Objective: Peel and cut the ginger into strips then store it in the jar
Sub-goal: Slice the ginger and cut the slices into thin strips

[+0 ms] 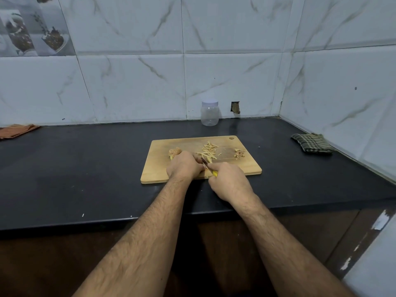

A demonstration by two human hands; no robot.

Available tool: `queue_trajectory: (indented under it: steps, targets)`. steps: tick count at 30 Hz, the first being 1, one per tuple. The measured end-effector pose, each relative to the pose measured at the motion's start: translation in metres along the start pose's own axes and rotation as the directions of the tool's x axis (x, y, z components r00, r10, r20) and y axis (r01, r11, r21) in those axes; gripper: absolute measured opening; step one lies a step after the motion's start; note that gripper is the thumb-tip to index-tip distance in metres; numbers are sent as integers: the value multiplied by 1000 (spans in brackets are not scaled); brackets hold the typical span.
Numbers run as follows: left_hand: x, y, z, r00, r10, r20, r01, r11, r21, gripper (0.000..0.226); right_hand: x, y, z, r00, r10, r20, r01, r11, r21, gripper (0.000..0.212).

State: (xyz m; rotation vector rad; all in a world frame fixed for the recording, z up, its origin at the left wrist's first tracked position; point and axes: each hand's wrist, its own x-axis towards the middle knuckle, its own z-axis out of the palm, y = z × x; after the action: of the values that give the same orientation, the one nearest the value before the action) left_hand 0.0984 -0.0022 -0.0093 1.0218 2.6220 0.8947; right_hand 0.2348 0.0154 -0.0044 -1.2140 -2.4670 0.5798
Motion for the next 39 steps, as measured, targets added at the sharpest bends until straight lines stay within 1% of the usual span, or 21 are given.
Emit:
queue_trajectory:
  steps: [16,21,26,29,39]
  targets:
    - [0,3,-1,1000,12,12,-13,999,38,19,-2,-6,-6,998,-4,59,7,999,-46,50]
    - [-1,5,-1,1000,11,17,-12,999,50,17,-9,-3,-9,996,8,85,-4,998,-55,54]
    - [-2,4,0,1000,17,6,-17,998,55,14,-24,6,-13,996,0,93,8,997,-81,50]
    - [-4,4,0,1000,15,-3,-15,998,55,16,-30,8,-15,995,9,99,0,996,-91,47]
    - [-3,5,0,1000,-13,-7,13,999,35,12,-34,10,-18,995,40,90,-33,996,-80,49]
